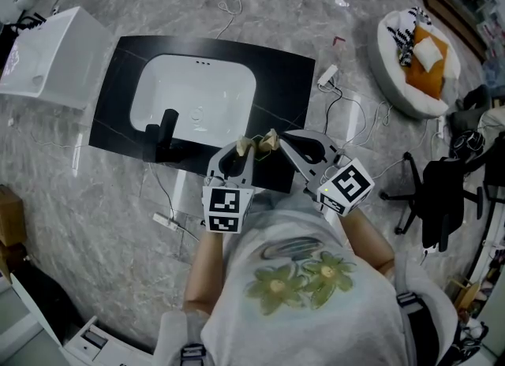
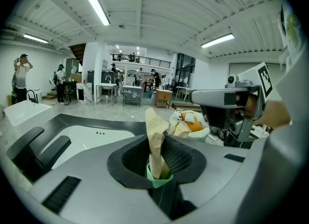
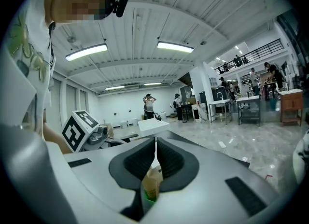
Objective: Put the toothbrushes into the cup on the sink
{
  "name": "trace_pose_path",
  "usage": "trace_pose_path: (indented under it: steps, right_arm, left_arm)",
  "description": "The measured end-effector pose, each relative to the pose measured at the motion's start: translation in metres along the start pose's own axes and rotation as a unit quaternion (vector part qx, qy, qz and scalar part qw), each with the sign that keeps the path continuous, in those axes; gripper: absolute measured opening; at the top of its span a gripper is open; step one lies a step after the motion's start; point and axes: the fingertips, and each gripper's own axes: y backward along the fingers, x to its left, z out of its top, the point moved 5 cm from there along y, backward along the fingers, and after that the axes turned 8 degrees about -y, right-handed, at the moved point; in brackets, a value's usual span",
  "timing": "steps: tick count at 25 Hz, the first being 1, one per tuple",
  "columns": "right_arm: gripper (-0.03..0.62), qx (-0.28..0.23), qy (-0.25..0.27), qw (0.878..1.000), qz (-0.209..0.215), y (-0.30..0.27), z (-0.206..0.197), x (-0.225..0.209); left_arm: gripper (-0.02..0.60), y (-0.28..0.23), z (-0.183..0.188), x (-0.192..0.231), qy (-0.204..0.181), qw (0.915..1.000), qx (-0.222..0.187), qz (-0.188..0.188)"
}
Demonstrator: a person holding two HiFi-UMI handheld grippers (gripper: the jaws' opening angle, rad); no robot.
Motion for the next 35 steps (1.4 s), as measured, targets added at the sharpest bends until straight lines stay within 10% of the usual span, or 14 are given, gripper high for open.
trace_pose_path:
  steps: [35]
  right_arm:
    - [0.048, 0.014, 0.012, 1.0, 0.016, 0.033, 0.008, -0.004]
  left_arm:
    - [0.091, -0.01, -0.025, -0.017, 0.019, 0.9978, 0.033, 0.054]
